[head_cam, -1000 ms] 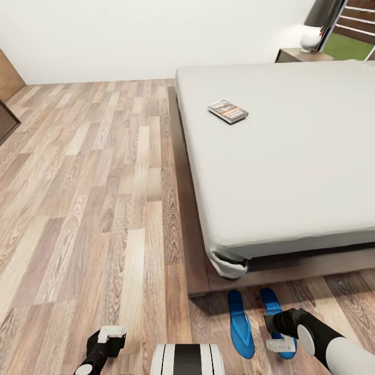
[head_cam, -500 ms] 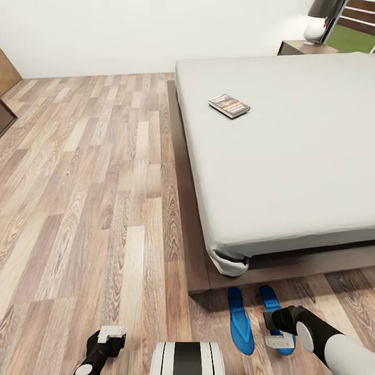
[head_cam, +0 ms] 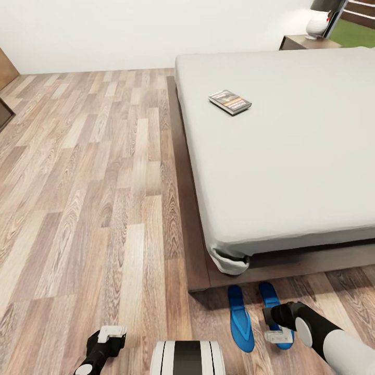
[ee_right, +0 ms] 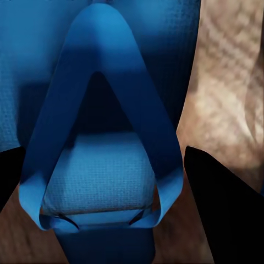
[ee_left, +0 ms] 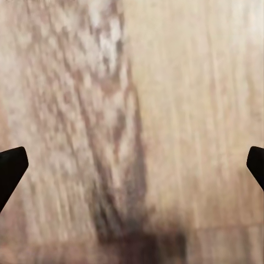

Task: In the bedroom, move the book from the bed onto either nightstand, and place the two sandals side by side next to the bed.

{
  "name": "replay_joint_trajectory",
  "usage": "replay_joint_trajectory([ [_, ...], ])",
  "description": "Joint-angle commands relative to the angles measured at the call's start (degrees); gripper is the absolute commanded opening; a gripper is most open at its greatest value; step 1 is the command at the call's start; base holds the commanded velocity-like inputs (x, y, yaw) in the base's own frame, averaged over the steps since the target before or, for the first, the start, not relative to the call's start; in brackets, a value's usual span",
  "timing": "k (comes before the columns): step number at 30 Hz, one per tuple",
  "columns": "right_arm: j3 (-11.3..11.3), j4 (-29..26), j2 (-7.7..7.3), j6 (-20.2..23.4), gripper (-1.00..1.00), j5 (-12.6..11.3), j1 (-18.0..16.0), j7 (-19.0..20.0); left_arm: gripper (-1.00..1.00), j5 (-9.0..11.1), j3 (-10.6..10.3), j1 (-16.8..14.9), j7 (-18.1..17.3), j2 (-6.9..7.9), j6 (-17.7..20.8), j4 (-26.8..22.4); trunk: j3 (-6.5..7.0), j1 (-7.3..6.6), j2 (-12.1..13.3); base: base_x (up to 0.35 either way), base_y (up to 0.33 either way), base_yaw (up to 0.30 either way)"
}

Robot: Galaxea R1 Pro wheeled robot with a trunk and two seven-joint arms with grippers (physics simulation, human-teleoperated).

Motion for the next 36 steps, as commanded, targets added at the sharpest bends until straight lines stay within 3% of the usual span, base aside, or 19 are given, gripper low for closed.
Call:
replay_joint_trajectory([
  [1, 0.3, -0.1, -0.06, -0.2, -1.00, -0.1, -0.1, 0.2, 1.00, 0.4, -0.5, 0.0, 0.3, 0.03, -0.2, 0.0, -0.04, -0.01, 0.0, 0.000, 0.000, 0.000],
  [8, 0.3, -0.2, 0.00, -0.2, -1.00, -0.1, -0.3, 0.2, 1.00, 0.4, -0.5, 0.0, 0.3, 0.03, -0.2, 0.0, -0.92, 0.09, -0.1, 0.000, 0.000, 0.000],
  [17, 0.2, -0.2, 0.22, -0.2, -1.00, -0.2, -0.4, 0.2, 1.00, 0.4, -0.5, 0.0, 0.3, 0.03, -0.2, 0.1, -0.92, 0.09, -0.1, 0.000, 0.000, 0.000],
  [21, 0.2, -0.2, 0.44, -0.2, -1.00, -0.2, -0.4, 0.2, 1.00, 0.4, -0.5, 0.0, 0.3, 0.03, -0.2, 0.1, -1.81, 0.20, -0.1, 0.000, 0.000, 0.000],
  [36, 0.6, -0.2, 0.56, -0.2, -1.00, -0.1, -0.6, 0.2, 1.00, 0.4, -0.6, 0.0, 0.3, 0.03, -0.2, 0.1, -1.81, 0.20, -0.1, 0.000, 0.000, 0.000],
])
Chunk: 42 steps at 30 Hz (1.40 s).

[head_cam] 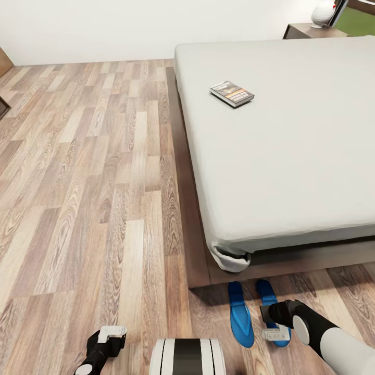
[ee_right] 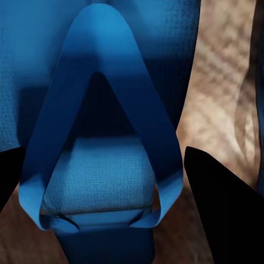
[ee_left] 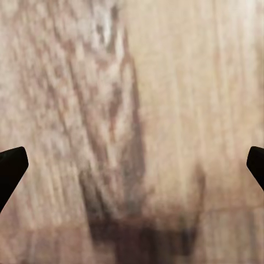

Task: In the bedroom, move the book from the bed onto either nightstand, and place the two sandals side by side next to the bed.

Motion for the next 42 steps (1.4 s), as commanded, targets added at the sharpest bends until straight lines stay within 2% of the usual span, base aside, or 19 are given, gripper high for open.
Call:
replay_joint_trajectory([
  [1, 0.3, -0.2, -0.06, -0.2, -1.00, -0.1, 0.0, 0.2, 1.00, 0.4, -0.5, 0.0, 0.3, 0.03, -0.2, 0.0, -0.03, -0.01, 0.0, 0.000, 0.000, 0.000],
  [10, 1.3, -0.1, -0.14, 0.9, -1.00, 0.0, -0.4, 0.2, 1.00, 0.4, -0.5, 0.0, 0.3, 0.03, -0.2, 0.0, -0.03, -0.01, 0.0, 0.000, 0.000, 0.000],
  [14, 1.4, -0.1, -0.12, 1.4, -1.00, 0.0, -0.4, 0.2, 1.00, 0.4, -0.5, 0.0, 0.3, 0.03, -0.2, 0.0, -0.92, 0.09, -0.1, 0.000, 0.000, 0.000],
  [42, 1.7, 0.0, -0.15, 1.6, -1.00, 0.0, -1.0, 0.2, 1.00, 0.4, -0.5, 0.0, 0.3, 0.05, -0.2, 0.0, -0.92, 0.09, -0.1, 0.000, 0.000, 0.000],
])
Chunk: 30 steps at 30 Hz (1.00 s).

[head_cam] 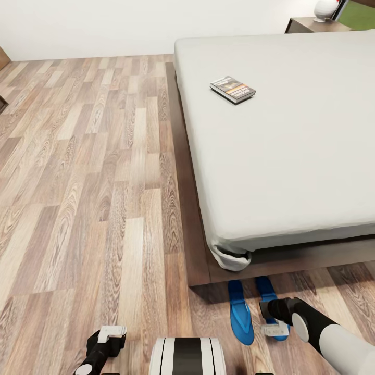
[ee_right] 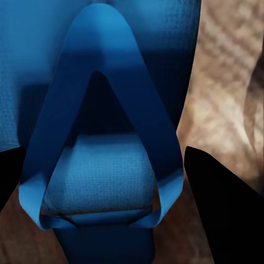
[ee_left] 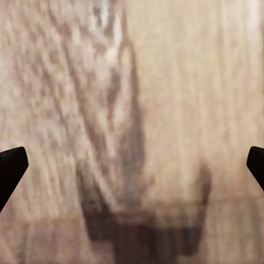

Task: In the bedroom, move the book from the bed onto either nightstand, and place the two sandals side by side next to the bed.

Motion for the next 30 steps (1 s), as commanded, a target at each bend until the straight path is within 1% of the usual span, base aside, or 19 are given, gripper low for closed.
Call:
replay_joint_trajectory([
  [1, 0.5, -0.1, -0.05, -0.2, -1.00, -0.1, 0.0, 0.2, 1.00, 0.4, -0.5, 0.0, 0.3, 0.04, -0.2, 0.0, -0.03, -0.01, 0.0, 0.000, 0.000, 0.000],
  [3, 1.2, -0.1, -0.06, -0.2, -1.00, -0.1, 0.0, 0.2, 1.00, 0.4, -0.5, 0.0, 0.3, 0.07, -0.2, 0.0, -0.03, -0.01, 0.0, 0.000, 0.000, 0.000],
  [5, 1.7, -0.1, -0.06, -0.1, -1.00, -0.1, 0.0, 0.2, 1.00, 0.4, -0.5, 0.0, 0.3, 0.08, -0.2, 0.0, -0.48, 0.04, 0.0, 0.000, 0.000, 0.000],
  [6, 1.9, -0.1, -0.06, -0.1, -1.00, -0.1, 0.0, 0.2, 1.00, 0.4, -0.5, 0.0, 0.3, 0.09, -0.2, 0.0, -0.48, 0.04, 0.0, 0.000, 0.000, 0.000],
  [16, 2.2, -0.1, -0.06, -0.1, -1.00, -0.1, 0.0, 0.2, 1.00, 0.4, -0.5, 0.0, 0.3, 0.05, -0.2, 0.0, -0.48, 0.04, 0.0, 0.000, 0.000, 0.000],
  [22, 3.4, -0.1, -0.04, -0.1, -1.00, -0.1, 0.0, 0.2, 1.00, 0.4, -0.5, 0.0, 0.4, 0.04, -0.2, 0.0, -0.48, 0.04, 0.0, 0.000, 0.000, 0.000],
  [30, 3.8, -0.2, -0.06, -0.1, -1.00, -0.1, 0.0, 0.2, 1.00, 0.4, -0.5, 0.0, 0.4, 0.02, -0.2, 0.0, -0.48, 0.04, 0.0, 0.000, 0.000, 0.000],
])
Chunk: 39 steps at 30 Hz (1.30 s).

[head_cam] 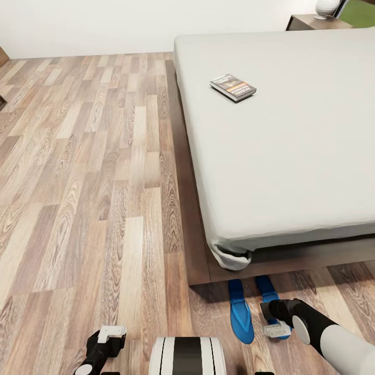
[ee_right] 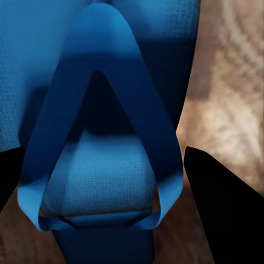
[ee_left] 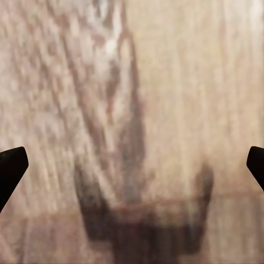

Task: In the bedroom, move the book from the bed onto either nightstand, and place the two sandals side by side next to the bed.

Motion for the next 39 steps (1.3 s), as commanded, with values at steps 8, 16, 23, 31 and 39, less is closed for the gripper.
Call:
replay_joint_trajectory([
  [8, 0.8, -0.2, 0.40, -1.7, -1.00, -2.3, 0.1, 0.1, 1.00, 0.4, -0.5, 0.0, 0.3, 0.02, -0.2, 0.0, -0.04, 0.02, 0.0, 0.000, 0.000, 0.000],
  [16, 1.3, -0.2, 0.44, -1.8, -1.00, -2.3, 0.1, 0.1, 1.00, 0.4, -0.5, 0.0, 0.3, 0.01, -0.2, 0.0, -0.04, 0.02, 0.0, 0.000, 0.000, 0.000],
  [23, 2.7, -0.3, 0.46, -1.7, -1.00, -2.3, 0.1, 0.1, 1.00, 0.4, -0.5, 0.0, 0.3, 0.01, -0.2, 0.0, -0.04, 0.02, 0.0, 0.000, 0.000, 0.000],
  [31, 2.9, -0.3, 0.45, -1.7, -1.00, -2.3, 0.1, 0.1, 1.00, 0.4, -0.5, 0.0, 0.3, 0.01, -0.2, 0.0, -0.04, 0.02, 0.0, 0.000, 0.000, 0.000],
  [39, 3.0, -0.3, 0.44, -1.6, -1.00, -2.3, 0.1, 0.1, 1.00, 0.4, -0.5, 0.0, 0.3, 0.01, -0.2, 0.0, -0.04, 0.02, 0.0, 0.000, 0.000, 0.000],
])
